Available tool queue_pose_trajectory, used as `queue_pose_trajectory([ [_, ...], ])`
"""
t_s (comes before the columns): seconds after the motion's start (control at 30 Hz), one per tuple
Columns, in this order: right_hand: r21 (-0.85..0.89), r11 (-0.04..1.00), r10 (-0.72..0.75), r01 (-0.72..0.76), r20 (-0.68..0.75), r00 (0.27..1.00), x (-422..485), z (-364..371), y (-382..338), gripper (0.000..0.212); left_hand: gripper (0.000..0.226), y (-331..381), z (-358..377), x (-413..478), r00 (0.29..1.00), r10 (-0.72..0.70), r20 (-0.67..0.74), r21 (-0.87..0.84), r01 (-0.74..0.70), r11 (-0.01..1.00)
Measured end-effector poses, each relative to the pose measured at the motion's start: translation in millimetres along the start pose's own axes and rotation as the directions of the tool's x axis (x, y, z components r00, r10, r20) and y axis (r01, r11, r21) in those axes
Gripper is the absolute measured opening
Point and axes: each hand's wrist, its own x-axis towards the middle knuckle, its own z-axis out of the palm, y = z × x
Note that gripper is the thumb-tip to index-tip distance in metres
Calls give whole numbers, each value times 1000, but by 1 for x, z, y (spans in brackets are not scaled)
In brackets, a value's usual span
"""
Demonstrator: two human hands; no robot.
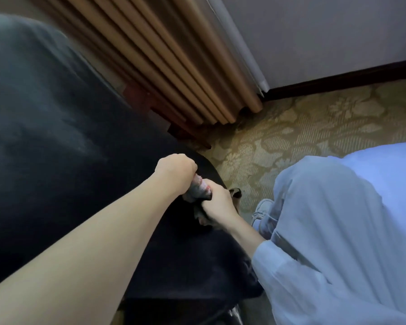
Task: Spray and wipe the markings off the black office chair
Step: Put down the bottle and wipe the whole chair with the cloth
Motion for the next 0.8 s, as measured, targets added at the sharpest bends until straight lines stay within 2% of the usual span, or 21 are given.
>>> queue_pose_trajectory([
  [0.17, 30, 998, -48, 47, 14, 999, -20, 5, -7, 48, 55, -2, 11, -31, 1000, -6, -8, 63, 7, 998],
  [0.33, 38, 999, -29, 31, -32, 999, -14, 10, 13, 52, 56, 11, 32, -16, 989, 90, -116, 145, -72, 987],
  [0.6, 149, 975, 194, -167, -189, 963, 29, 4, 73, 26, 45, 55, 77, 60, 953, 203, -224, 175, -165, 971],
  [0.8, 45, 962, 273, -270, -237, 932, 69, 0, 120, 40, 44, 75, 88, 129, 944, 255, -211, 99, -239, 966],
])
